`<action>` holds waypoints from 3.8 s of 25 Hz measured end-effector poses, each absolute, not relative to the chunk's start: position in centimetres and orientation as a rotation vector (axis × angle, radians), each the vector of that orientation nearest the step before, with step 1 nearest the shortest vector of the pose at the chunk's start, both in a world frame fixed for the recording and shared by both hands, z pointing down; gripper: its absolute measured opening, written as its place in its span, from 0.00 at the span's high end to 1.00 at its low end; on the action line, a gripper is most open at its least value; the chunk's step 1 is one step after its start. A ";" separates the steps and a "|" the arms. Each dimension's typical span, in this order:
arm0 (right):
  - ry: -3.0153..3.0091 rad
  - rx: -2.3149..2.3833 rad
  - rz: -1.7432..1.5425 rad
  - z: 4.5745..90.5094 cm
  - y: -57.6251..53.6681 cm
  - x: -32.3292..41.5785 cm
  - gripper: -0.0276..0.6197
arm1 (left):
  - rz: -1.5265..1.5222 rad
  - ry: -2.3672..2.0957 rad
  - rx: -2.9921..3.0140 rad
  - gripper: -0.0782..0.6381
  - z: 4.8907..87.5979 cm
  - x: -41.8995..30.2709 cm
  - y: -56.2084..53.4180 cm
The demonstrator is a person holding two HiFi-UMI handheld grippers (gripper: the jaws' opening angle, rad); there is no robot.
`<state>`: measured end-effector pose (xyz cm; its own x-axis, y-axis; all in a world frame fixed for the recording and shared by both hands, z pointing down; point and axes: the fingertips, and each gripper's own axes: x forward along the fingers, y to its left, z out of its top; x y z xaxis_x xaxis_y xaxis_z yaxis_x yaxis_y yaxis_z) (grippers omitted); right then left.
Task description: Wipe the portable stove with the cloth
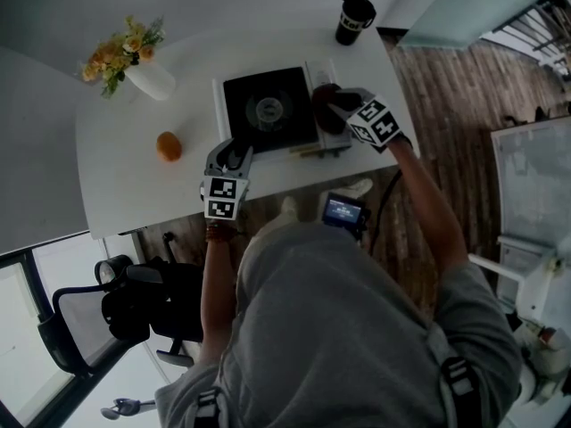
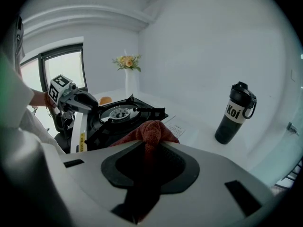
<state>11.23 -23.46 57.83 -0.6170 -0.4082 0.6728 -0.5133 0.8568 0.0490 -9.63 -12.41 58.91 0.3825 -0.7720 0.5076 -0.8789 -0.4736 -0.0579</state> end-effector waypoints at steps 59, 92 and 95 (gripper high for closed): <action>-2.212 0.668 0.118 57.9 -27.6 3.8 0.81 | 0.705 -1.468 2.419 0.66 58.9 -9.4 -12.4; -2.136 0.203 0.070 58.5 -18.7 4.4 0.82 | 0.706 -1.472 2.413 0.66 58.9 -9.5 -12.5; -2.154 0.184 0.100 58.4 -18.3 4.4 0.82 | 0.707 -1.469 2.412 0.66 58.9 -9.4 -12.4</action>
<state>4.39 -18.27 58.36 -0.5479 -0.0937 0.8313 -0.1701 0.9854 -0.0010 -9.44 -12.43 58.88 0.3812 -0.7698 0.5120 -0.8805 -0.4711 -0.0526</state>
